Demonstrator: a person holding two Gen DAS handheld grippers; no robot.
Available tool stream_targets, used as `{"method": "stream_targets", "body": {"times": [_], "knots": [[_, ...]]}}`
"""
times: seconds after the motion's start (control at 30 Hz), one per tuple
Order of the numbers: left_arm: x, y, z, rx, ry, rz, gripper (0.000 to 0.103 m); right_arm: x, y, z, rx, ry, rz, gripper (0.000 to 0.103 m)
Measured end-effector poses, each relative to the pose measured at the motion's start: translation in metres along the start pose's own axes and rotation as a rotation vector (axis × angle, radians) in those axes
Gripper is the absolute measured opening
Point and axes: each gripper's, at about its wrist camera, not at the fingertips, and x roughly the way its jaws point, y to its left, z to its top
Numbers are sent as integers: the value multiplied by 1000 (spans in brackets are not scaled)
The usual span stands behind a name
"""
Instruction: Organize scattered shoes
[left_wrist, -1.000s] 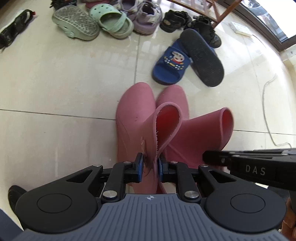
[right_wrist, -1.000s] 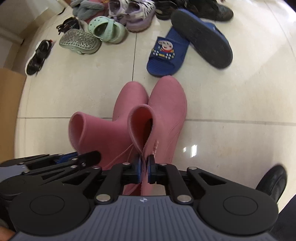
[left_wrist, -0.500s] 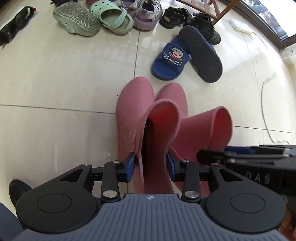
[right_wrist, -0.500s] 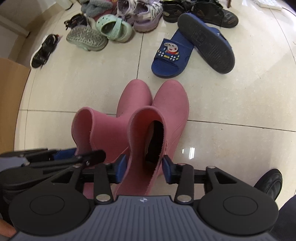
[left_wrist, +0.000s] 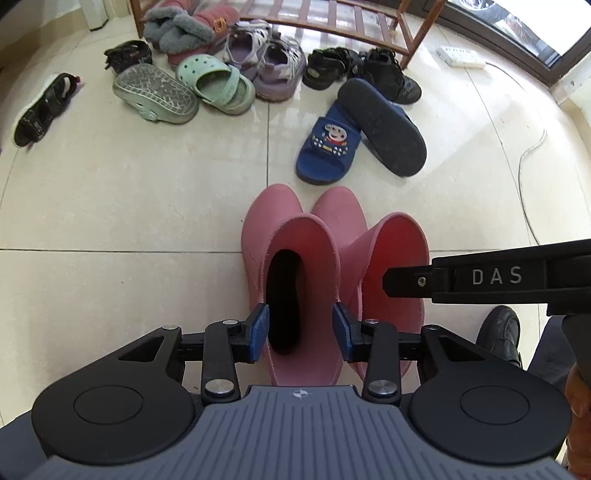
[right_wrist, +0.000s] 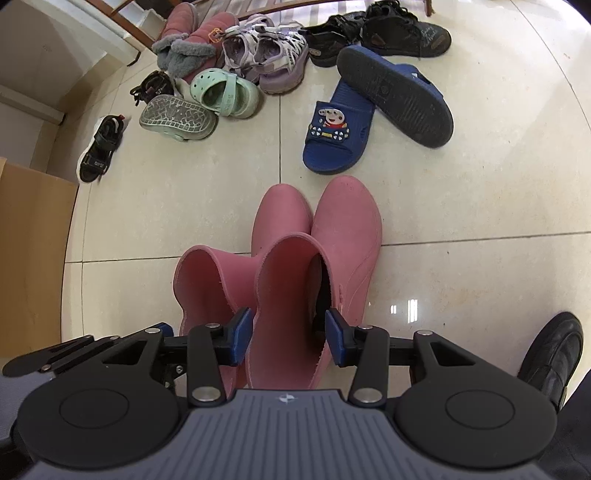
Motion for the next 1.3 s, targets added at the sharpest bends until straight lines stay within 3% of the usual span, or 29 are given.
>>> {"method": "stream_targets", "body": {"times": [0.3,0.6,0.8,0.93,1.13,1.3], "knots": [[-6,-1,-5,-9,23,-40,41,17,17,0,-29,30,43,49],[3,-25,-20,50,58,-66,41,40,35,7,-79,69,1,50],[23,-20,-23,4,68,-82,46,59,31,17,-85,102,-24,48],[28,-22,-26,4,79,-89,41,63,28,18,-92,110,-23,47],[36,-25,-30,4,97,-99,41,64,28,20,-92,124,12,38],[42,-28,-35,26,101,-93,31,69,33,20,-122,140,13,37]]}}
